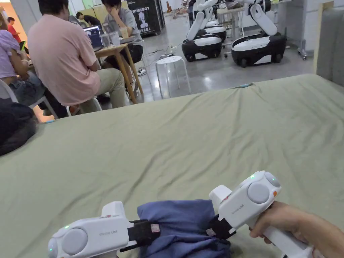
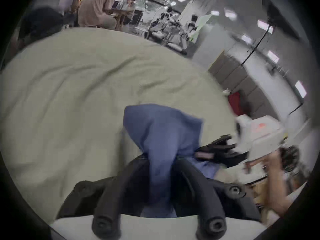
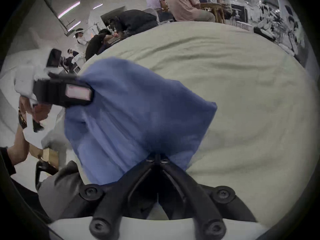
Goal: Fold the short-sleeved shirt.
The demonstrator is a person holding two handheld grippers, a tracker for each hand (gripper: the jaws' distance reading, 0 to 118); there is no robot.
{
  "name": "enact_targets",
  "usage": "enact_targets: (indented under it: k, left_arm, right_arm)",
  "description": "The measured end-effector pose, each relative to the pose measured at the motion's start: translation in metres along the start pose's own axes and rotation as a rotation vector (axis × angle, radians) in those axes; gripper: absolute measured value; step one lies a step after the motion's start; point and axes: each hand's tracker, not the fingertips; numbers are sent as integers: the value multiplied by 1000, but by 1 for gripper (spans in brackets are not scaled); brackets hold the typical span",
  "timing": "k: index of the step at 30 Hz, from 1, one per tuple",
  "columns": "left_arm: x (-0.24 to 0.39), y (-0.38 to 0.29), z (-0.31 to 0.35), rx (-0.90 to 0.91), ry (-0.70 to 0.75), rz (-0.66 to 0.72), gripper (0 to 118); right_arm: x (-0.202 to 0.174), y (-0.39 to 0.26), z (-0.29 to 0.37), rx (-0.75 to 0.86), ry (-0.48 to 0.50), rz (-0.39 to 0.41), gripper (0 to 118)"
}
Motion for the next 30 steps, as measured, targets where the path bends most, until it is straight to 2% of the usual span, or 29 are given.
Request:
enact_targets:
  k: [1, 4, 6, 8, 13, 17, 19, 22, 23, 24, 25, 26, 28, 29, 30]
  left_arm:
    - [1, 4, 7, 11, -9, 16, 18]
    - [-6, 20, 20, 17, 27, -95, 18]
    - [-33, 38, 41, 14, 13, -101, 18]
    - [-71, 56, 70, 21, 5, -85, 18]
    - [-176, 96, 147, 14, 142, -82, 18]
    - [-281, 127, 213, -29, 270, -148, 18]
    - [-313, 135, 233, -33, 323, -47, 18]
    - [-342, 137, 245, -15, 439, 7, 19]
    - [-348, 135, 245, -14, 464, 9, 30]
    - [-351, 133, 244, 8, 485, -10, 56]
    - [-342, 125, 239, 50, 524, -48, 91]
    - [-341, 120, 238, 94, 541, -89, 118]
    - [-334, 116, 241, 178, 475, -119, 103]
    - [-341, 114, 243, 168, 482, -88, 106]
    - [-338, 113, 242, 163, 495, -76, 111]
  right_arm:
    - [-6, 4, 3, -13, -31, 40, 0]
    - [-30, 21, 11, -15, -96, 170, 0]
    - [-46, 32, 15, -38, -190, 269, 0]
    - [-61, 42, 20, -15, -231, 340, 0]
    - [-105, 84, 13, 110, -166, 389, 0]
    - [-147, 118, -13, 172, -119, 438, 0]
    - [-161, 126, -27, 192, -87, 451, 0]
    - [-177, 131, -46, 199, -41, 456, 0]
    - [-181, 132, -53, 196, -31, 455, 0]
    - [-182, 133, -57, 191, -28, 454, 0]
    - [-183, 134, -62, 190, -35, 447, 0]
    - [-184, 134, -67, 186, -54, 438, 0]
    - [-184, 137, -73, 165, -169, 391, 0]
    - [-184, 140, -76, 167, -236, 381, 0]
    - [-182, 141, -78, 174, -262, 377, 0]
